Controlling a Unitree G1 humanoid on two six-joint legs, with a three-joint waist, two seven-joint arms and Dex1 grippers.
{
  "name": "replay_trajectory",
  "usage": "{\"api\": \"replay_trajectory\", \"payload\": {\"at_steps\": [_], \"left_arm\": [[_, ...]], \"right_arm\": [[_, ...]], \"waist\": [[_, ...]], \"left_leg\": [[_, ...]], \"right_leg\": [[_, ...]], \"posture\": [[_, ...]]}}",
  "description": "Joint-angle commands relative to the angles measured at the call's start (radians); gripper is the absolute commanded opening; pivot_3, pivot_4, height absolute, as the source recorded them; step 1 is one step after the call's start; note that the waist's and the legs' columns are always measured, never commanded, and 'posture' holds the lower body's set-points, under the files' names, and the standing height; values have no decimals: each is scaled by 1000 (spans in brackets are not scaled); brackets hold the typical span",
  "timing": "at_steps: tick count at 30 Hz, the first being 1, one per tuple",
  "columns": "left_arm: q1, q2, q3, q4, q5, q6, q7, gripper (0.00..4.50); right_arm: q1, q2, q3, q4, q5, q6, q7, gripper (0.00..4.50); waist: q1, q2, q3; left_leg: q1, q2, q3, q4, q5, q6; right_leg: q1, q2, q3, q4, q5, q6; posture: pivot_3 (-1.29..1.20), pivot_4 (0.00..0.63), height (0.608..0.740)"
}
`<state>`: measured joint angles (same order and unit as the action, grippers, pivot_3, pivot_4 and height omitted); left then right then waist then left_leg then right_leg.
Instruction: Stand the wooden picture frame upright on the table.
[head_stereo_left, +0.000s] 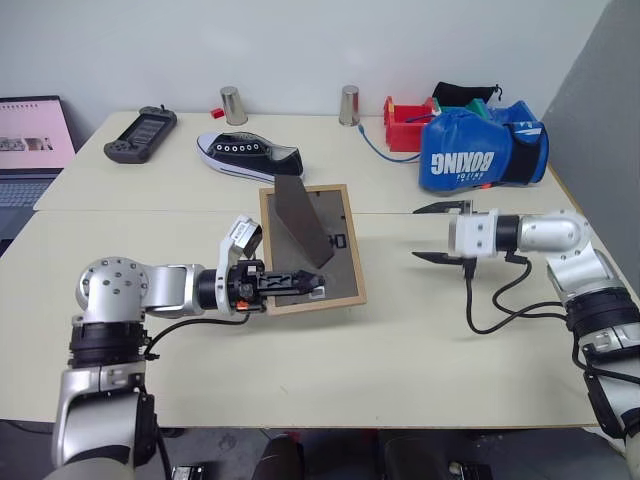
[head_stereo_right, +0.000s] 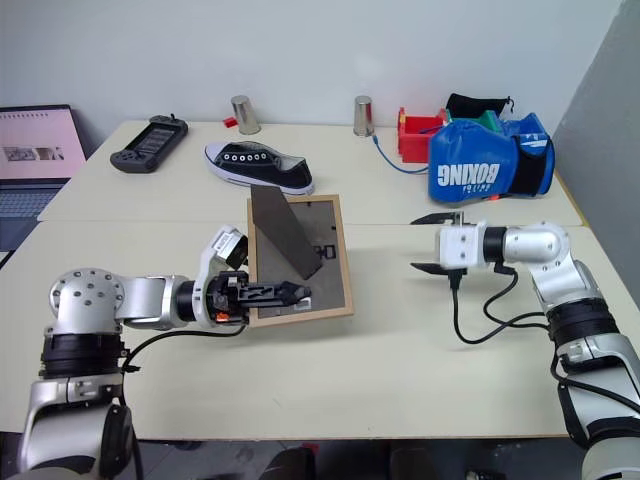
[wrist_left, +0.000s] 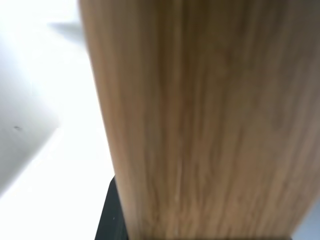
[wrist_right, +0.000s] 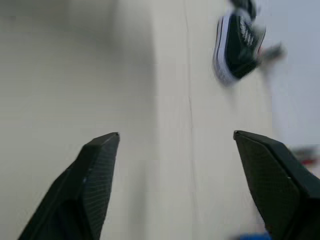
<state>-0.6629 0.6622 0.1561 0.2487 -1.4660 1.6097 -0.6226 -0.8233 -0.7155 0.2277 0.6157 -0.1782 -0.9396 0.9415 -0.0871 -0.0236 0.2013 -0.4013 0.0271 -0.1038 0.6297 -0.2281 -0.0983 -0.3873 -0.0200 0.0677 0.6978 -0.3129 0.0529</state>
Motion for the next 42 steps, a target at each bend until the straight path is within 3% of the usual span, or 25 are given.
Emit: {"api": "replay_trajectory", "payload": {"at_steps": [1,10,17,34,37,42], "left_arm": [[-40,51,-78,50,-213,5,74,970],[-41,103,-235,68,-499,-48,237,970],[-18,107,-255,29,-506,-79,238,970],[33,109,-266,-55,-506,-113,232,970],[35,110,-267,-59,-506,-121,236,970],[29,107,-261,-39,-506,-127,239,970]], "right_arm": [[-77,31,-44,106,-167,-346,-215,4463],[-167,132,-64,163,-434,-562,-497,4463],[-212,176,-35,153,-625,-565,-673,4463],[-281,213,137,129,-867,-473,-1030,4463],[-293,215,164,136,-870,-465,-1064,3965],[-295,200,188,95,-895,-456,-1155,2723]], "waist": [[-1,0,0],[1,0,0],[0,0,0],[-2,0,0],[-2,0,0],[-1,0,0]], "left_leg": [[0,0,0,0,0,-1],[1,0,-2,0,1,-2],[1,-1,-2,0,2,-3],[2,-1,-2,0,2,-3],[2,-1,-2,0,2,-3],[2,-2,-2,0,2,-3]], "right_leg": [[0,0,0,0,0,0],[0,0,0,1,0,0],[0,0,0,1,0,0],[0,0,1,2,0,0],[0,0,1,3,0,0],[0,0,1,3,0,0]], "posture": [[0,150,740],[0,150,740],[0,150,740],[0,150,740],[0,150,740],[0,150,740]]}}
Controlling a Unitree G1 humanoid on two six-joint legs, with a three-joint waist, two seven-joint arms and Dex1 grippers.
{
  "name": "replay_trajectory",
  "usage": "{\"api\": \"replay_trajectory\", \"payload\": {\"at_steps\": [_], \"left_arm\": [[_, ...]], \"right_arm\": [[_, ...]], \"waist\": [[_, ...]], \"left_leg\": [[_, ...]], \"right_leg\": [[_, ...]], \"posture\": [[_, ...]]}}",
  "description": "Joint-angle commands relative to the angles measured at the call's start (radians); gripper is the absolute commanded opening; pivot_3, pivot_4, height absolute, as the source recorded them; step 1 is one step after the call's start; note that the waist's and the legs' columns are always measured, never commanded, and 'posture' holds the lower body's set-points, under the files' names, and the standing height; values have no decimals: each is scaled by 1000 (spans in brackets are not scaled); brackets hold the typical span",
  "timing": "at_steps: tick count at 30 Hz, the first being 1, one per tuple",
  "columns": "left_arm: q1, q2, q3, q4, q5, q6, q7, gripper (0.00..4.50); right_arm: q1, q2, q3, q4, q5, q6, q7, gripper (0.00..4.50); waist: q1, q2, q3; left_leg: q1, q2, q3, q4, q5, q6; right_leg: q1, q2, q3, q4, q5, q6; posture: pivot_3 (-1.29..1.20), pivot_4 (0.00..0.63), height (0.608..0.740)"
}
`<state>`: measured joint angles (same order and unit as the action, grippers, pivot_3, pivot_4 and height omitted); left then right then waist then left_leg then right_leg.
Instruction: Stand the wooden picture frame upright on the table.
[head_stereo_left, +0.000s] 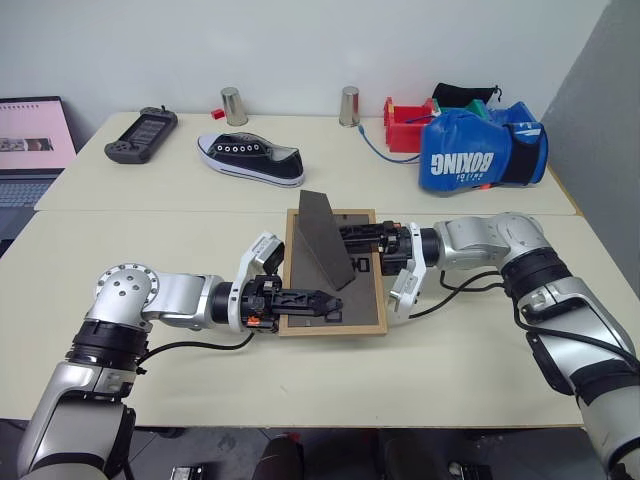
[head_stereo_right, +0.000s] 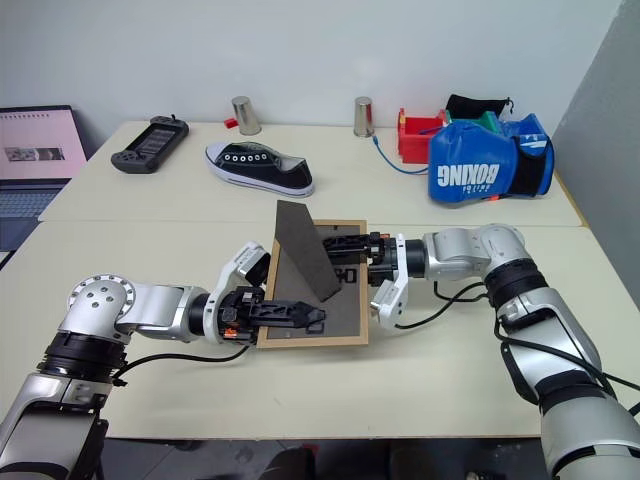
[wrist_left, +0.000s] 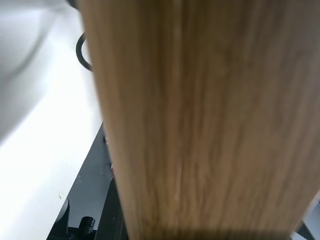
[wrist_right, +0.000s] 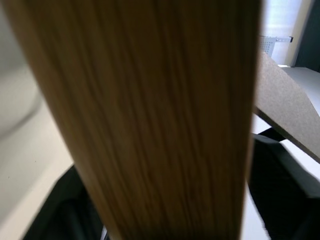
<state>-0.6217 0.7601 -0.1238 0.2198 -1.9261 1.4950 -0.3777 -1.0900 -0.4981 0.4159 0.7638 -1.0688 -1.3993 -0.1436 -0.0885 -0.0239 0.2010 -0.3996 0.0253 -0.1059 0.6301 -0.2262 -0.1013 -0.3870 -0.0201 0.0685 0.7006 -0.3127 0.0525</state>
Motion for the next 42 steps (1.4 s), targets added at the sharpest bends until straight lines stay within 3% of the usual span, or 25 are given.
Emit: {"api": "replay_trajectory", "payload": {"at_steps": [1,7,17,19,25,30,33,38,42], "left_arm": [[-11,10,19,-12,-46,-13,-6,970],[-14,9,22,-9,-46,-17,-4,970],[8,20,39,-91,-46,-76,56,970],[23,26,53,-121,-46,-100,67,1584],[16,81,82,-156,-5,-96,30,2847],[47,184,136,-356,259,-76,-154,3912],[61,216,185,-373,358,-134,-210,4443],[182,351,255,-551,649,-305,-351,4491],[270,352,319,-663,861,-485,-302,4491]], "right_arm": [[-25,-22,0,-67,-10,3,-87,2358],[-14,-40,22,-103,-29,11,-149,991],[-26,-45,45,-93,-6,32,-183,864],[-20,-48,43,-100,1,29,-185,864],[0,-69,45,-84,44,5,-171,864],[11,-107,54,-6,120,-22,-120,864],[18,-130,59,36,180,-42,-78,864],[41,-128,87,139,402,-38,74,864],[61,-73,119,192,685,44,290,864]], "waist": [[0,0,0],[0,0,0],[0,0,0],[-1,0,0],[0,0,0],[-1,0,0],[0,0,0],[-8,-1,0],[-9,-1,0]], "left_leg": [[0,0,0,0,0,0],[0,0,0,0,0,0],[0,0,0,0,0,0],[0,0,0,0,0,0],[0,0,0,0,0,0],[0,0,0,0,0,0],[0,0,1,0,0,0],[0,1,1,0,0,1],[0,1,3,-1,-1,3]], "right_leg": [[0,0,0,0,0,0],[0,0,0,1,0,0],[0,0,0,2,0,0],[0,0,1,2,0,0],[0,0,1,2,0,0],[0,0,1,2,0,0],[0,0,1,2,0,0],[0,1,2,1,0,0],[0,0,2,1,0,-1]], "posture": [[0,150,740],[0,150,740],[0,150,740],[0,150,740],[0,150,740],[0,150,740],[0,150,740],[0,150,740],[0,150,740]]}}
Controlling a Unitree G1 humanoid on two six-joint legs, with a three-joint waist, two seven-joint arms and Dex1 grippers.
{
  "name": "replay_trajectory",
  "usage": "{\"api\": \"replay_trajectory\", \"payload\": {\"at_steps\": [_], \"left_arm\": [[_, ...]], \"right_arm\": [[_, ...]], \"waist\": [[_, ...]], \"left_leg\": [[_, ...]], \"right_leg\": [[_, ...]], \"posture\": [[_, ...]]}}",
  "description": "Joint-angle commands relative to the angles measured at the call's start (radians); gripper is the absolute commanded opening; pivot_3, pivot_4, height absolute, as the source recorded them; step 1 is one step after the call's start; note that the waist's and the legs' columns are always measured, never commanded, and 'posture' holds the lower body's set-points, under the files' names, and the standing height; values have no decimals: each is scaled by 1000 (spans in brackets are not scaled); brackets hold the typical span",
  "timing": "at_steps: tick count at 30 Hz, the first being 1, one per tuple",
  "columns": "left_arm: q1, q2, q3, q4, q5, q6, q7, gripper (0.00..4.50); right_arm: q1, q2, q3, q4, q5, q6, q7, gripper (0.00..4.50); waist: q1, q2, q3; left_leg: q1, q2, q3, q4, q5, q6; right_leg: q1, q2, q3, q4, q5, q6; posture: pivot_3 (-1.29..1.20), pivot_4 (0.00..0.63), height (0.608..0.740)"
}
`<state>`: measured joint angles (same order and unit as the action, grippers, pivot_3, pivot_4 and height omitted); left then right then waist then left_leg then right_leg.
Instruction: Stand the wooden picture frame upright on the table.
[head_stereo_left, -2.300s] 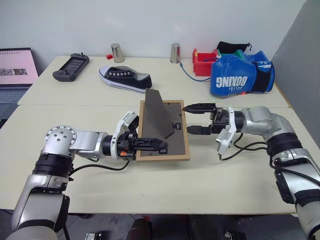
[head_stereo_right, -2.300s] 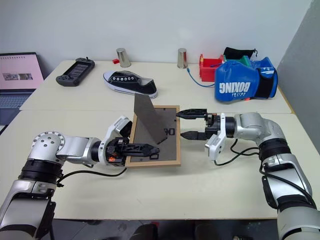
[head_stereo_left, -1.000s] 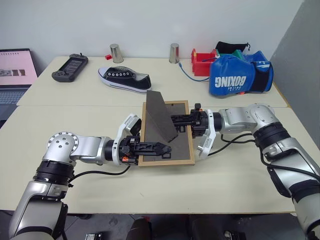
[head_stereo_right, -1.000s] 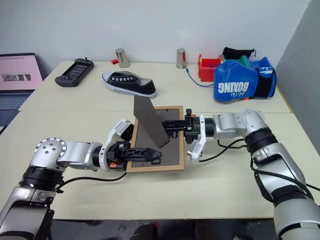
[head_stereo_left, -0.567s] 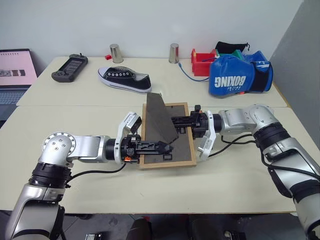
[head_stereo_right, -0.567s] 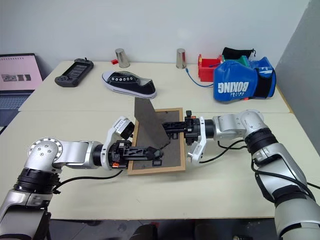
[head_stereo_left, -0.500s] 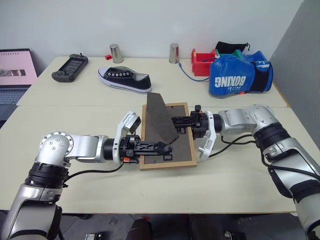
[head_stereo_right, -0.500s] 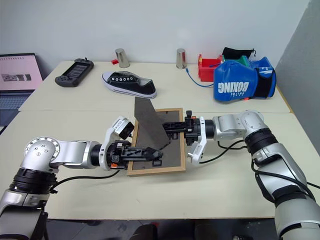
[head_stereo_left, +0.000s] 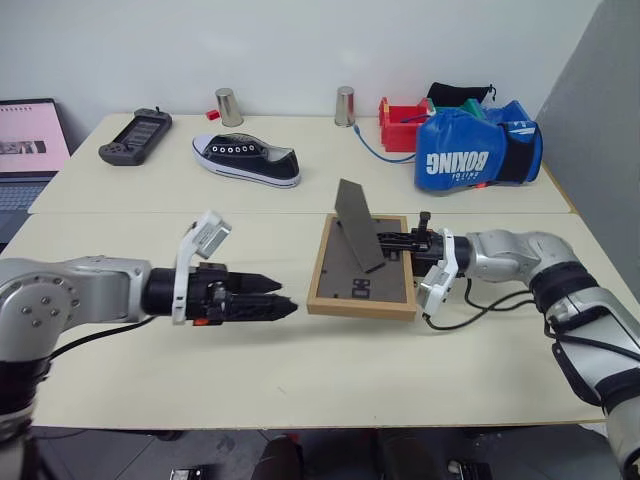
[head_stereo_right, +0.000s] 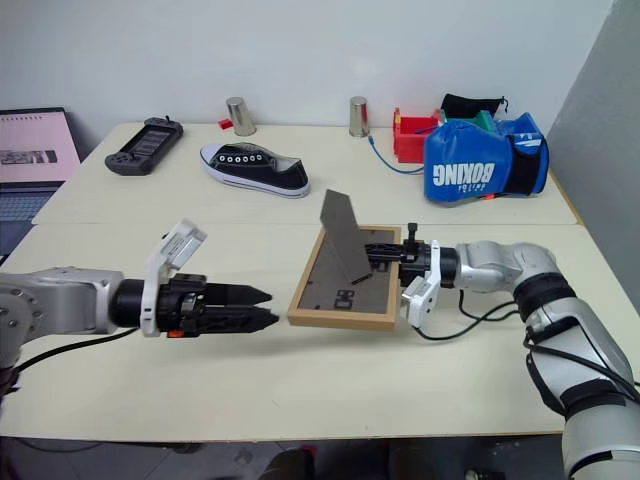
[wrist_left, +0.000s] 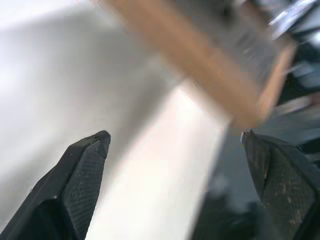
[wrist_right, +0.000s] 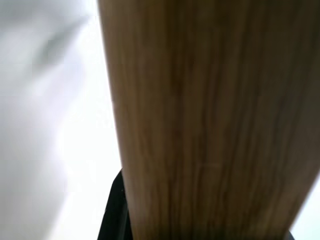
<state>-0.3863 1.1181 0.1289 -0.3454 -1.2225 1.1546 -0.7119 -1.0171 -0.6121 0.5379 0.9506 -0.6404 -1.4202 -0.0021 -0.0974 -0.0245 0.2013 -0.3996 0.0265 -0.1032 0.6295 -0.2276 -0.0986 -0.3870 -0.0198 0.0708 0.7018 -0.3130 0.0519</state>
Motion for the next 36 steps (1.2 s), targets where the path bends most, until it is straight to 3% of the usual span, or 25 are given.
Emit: {"api": "replay_trajectory", "payload": {"at_steps": [1,4,9,15,19,24,36], "left_arm": [[50,-18,70,-125,238,-206,66,4491],[60,-89,100,-182,362,-288,203,4491],[122,-257,179,-308,391,-286,418,4491],[171,-369,210,-433,322,-232,549,4491],[238,-374,262,-464,267,-219,543,4491],[368,-342,292,-497,252,-220,497,4491],[475,-327,362,-488,212,-220,457,4491]], "right_arm": [[-8,63,-14,9,323,114,210,864],[1,145,-71,2,531,305,423,864],[-20,321,-209,-33,818,724,727,864],[-52,447,-342,-101,1018,1257,981,864],[-62,497,-369,-111,1084,1500,1166,864],[-29,538,-347,-72,1014,1495,1251,864],[4,589,-412,137,906,1434,1210,864]], "waist": [[-1,-1,0],[0,-1,0],[7,0,0],[17,0,0],[22,0,0],[15,0,0],[15,0,0]], "left_leg": [[0,1,0,0,0,1],[1,1,0,0,-1,1],[0,1,-1,0,-1,1],[-1,2,-3,0,-1,1],[-1,1,-3,0,-1,1],[0,2,-2,-1,-1,2],[0,2,-2,0,-1,1]], "right_leg": [[0,0,0,-1,0,0],[2,0,0,0,0,0],[2,0,-1,-1,0,0],[1,0,-4,-2,0,0],[1,0,-4,-2,0,0],[0,1,-4,-2,0,0],[1,1,-4,-2,0,0]], "posture": [[0,150,740],[0,150,740],[0,150,740],[0,150,740],[0,150,740],[0,150,740],[0,150,740]]}}
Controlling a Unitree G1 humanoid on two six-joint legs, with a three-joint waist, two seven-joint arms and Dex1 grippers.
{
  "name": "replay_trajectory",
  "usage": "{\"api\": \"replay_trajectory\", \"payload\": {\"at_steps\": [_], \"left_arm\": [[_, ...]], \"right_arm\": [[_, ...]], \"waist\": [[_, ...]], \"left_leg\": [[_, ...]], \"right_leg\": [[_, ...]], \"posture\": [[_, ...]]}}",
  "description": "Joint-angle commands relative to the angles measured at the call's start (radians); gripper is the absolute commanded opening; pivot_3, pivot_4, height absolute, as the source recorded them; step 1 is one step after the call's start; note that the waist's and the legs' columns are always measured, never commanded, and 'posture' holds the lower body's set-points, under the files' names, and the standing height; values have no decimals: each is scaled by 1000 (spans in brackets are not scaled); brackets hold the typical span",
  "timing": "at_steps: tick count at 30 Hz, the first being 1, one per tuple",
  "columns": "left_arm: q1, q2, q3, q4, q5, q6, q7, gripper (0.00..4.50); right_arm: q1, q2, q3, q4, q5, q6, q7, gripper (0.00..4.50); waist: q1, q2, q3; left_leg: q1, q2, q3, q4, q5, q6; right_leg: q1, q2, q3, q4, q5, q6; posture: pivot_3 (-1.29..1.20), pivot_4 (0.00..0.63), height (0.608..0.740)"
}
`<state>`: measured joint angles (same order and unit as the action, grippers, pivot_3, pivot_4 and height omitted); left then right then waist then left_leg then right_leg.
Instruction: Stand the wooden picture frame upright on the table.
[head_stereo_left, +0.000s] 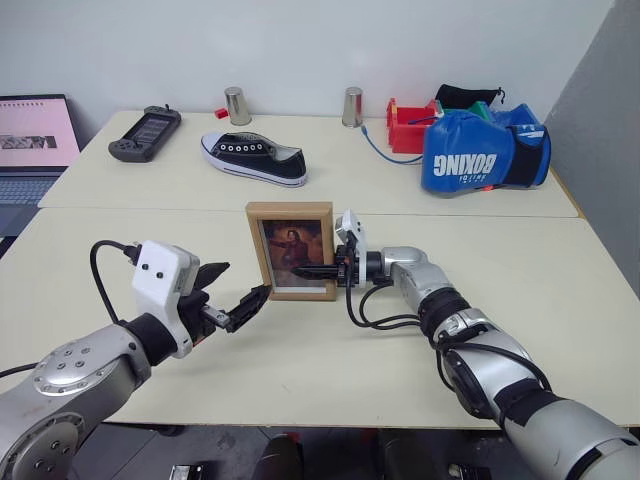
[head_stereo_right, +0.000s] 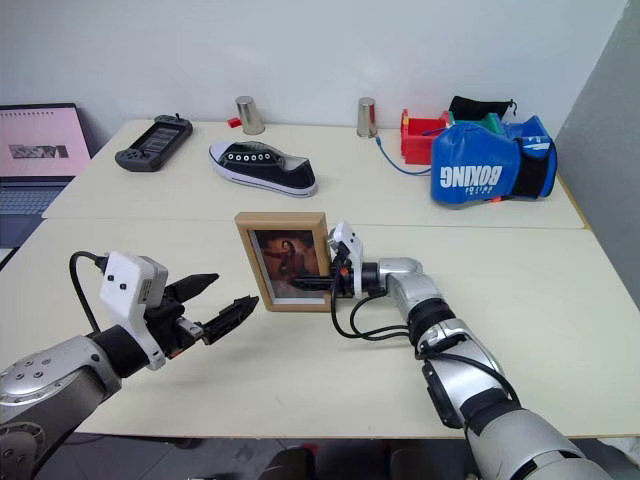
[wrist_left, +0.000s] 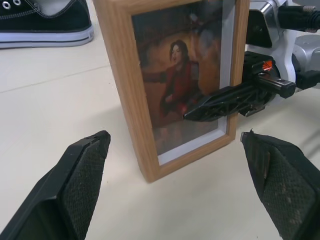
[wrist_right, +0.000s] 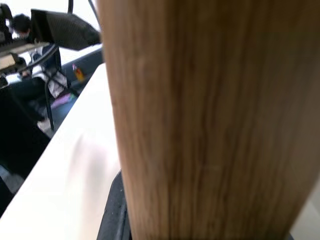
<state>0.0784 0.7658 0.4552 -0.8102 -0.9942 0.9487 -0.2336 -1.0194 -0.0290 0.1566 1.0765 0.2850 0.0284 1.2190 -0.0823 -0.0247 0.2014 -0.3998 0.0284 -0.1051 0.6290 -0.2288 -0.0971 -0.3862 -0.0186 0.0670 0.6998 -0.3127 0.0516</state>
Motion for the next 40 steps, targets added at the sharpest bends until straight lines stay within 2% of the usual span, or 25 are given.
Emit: {"api": "replay_trajectory", "payload": {"at_steps": [1,2,4,7,15,20,28,33,36,40], "left_arm": [[13,30,35,-22,-18,-13,-25,4491],[17,35,33,-20,-9,-16,-29,4491],[25,37,27,-11,5,-24,-36,4500],[41,45,19,-5,25,-30,-54,4500],[21,53,3,27,59,-43,-93,4500],[7,61,4,39,56,-38,-118,4500],[-14,66,-28,70,72,-40,-158,4500],[-33,66,0,131,67,-41,-189,4500],[-58,46,53,192,37,-33,-167,4500],[-67,32,78,249,40,-33,-158,4500]], "right_arm": [[8,8,-38,13,-21,-12,-16,864],[10,9,-45,14,-22,-5,-17,864],[13,11,-56,13,-23,9,-17,1594],[17,10,-68,8,-30,29,-6,2169],[48,-12,-72,-19,-58,53,11,4363],[101,-67,-76,-121,-55,115,39,4449],[251,-247,-72,-441,-19,317,82,4449],[357,-393,-88,-670,-5,420,64,4449],[419,-464,-135,-827,23,482,9,4449],[489,-462,-238,-1062,72,598,-187,4449]], "waist": [[0,0,0],[0,0,0],[0,0,0],[0,0,0],[0,0,0],[1,0,0],[2,0,0],[3,0,0],[5,0,0],[0,0,0]], "left_leg": [[0,0,0,0,0,0],[0,0,0,0,0,0],[1,0,0,0,0,0],[0,0,0,0,0,0],[0,0,0,0,0,0],[0,0,0,0,0,0],[0,0,0,0,0,0],[0,0,0,0,0,0],[0,0,0,0,0,0],[0,1,0,0,0,0]], "right_leg": [[0,0,0,0,0,0],[0,0,0,0,0,0],[0,0,0,0,0,0],[0,0,0,0,0,0],[0,0,0,0,0,0],[0,0,0,0,0,0],[1,0,0,-1,0,0],[1,0,0,-1,0,0],[1,0,0,-1,0,0],[0,0,1,-1,0,0]], "posture": [[0,150,740],[0,150,740],[0,150,740],[0,150,740],[0,150,740],[0,150,740],[0,150,740],[0,150,740],[0,150,740],[0,150,740]]}}
